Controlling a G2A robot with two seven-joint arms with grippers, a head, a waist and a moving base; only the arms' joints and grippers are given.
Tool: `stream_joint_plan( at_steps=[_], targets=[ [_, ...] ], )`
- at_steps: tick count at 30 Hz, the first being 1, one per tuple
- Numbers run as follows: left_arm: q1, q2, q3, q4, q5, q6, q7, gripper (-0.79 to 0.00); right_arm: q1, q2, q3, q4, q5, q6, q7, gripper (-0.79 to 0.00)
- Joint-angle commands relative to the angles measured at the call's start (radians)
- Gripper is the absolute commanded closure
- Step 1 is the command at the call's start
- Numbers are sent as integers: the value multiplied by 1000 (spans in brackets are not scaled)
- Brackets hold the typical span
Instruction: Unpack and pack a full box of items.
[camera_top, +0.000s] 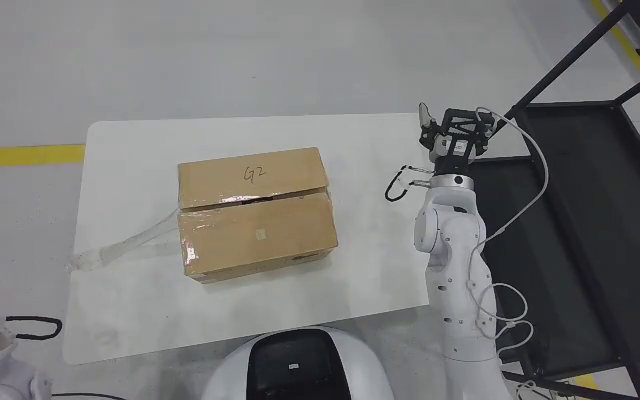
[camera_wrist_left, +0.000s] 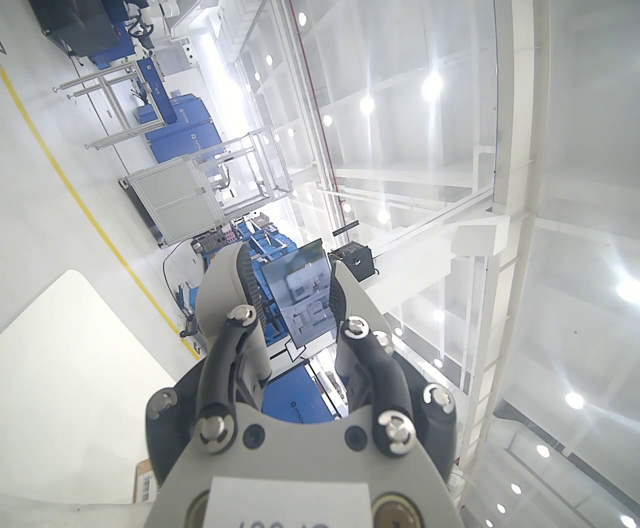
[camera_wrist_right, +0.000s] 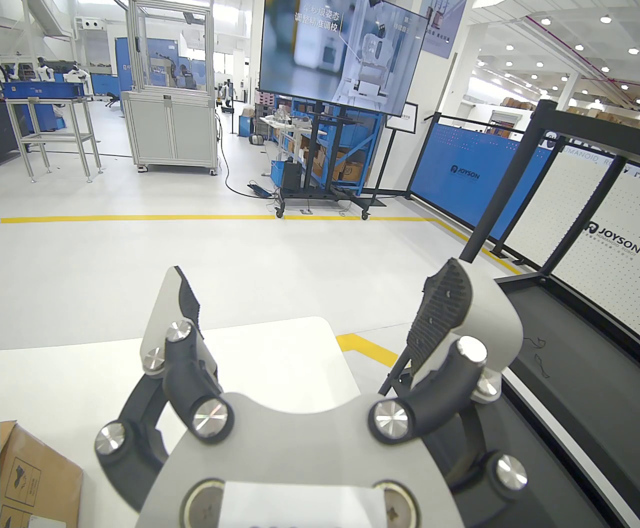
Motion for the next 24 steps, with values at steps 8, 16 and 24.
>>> stream_joint_plan(
  at_steps=[8,16,24],
  targets=[
    [0,0,0,0,0,0,0,-286,0,0,0,0,0,0,0,-784],
    [1,-4,32,-13,86,-31,-94,-785,-9,8,-8,11,-62,-70,-50,-785],
    [19,-9,54,16,142,-118,-194,-785,-16,31,-29,3,-146,-320,-76,-785]
  ],
)
